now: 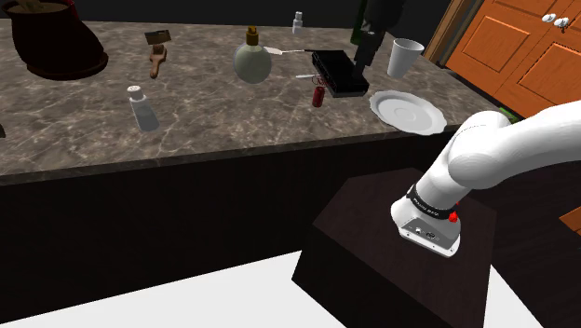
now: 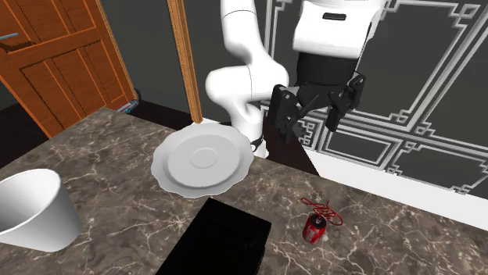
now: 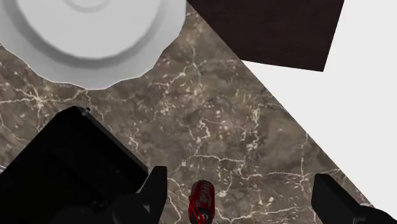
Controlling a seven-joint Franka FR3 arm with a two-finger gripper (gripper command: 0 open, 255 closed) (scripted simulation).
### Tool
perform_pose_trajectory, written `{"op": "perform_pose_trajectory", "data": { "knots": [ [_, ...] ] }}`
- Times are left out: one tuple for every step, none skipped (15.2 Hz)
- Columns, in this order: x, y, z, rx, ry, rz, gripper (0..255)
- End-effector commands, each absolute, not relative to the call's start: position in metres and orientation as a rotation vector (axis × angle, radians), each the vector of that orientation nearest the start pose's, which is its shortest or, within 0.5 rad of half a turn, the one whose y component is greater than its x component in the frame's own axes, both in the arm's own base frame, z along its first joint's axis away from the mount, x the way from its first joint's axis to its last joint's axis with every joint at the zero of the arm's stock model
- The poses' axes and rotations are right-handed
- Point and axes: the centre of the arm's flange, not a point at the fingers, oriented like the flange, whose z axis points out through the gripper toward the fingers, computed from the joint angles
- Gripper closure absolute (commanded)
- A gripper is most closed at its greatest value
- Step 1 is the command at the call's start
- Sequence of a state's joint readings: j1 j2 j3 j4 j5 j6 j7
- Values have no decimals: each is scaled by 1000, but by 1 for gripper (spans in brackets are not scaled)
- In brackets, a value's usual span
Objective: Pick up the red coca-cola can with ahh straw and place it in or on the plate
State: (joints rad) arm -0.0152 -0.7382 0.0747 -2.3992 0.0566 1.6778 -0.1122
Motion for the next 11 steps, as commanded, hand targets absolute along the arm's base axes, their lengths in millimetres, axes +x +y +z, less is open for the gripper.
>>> {"op": "perform_pose_trajectory", "data": {
  "knots": [
    [327, 30, 563, -3128, -230, -25, 0],
    [340, 27, 558, -3125, -356, -7, 0],
    [352, 24, 552, -3118, -482, 11, 0],
    [365, 23, 546, -3105, -608, 29, 0],
    [378, 22, 540, -3087, -733, 47, 0],
    [390, 23, 533, -3064, -859, 65, 0],
    [403, 24, 527, -3035, -983, 82, 0],
    [415, 26, 521, -3002, -1107, 100, 0],
    [427, 29, 514, -2963, -1229, 118, 0],
    [439, 33, 507, -2919, -1350, 136, 0],
    [439, 33, 502, -2919, -1350, 136, 0]
  ]
}}
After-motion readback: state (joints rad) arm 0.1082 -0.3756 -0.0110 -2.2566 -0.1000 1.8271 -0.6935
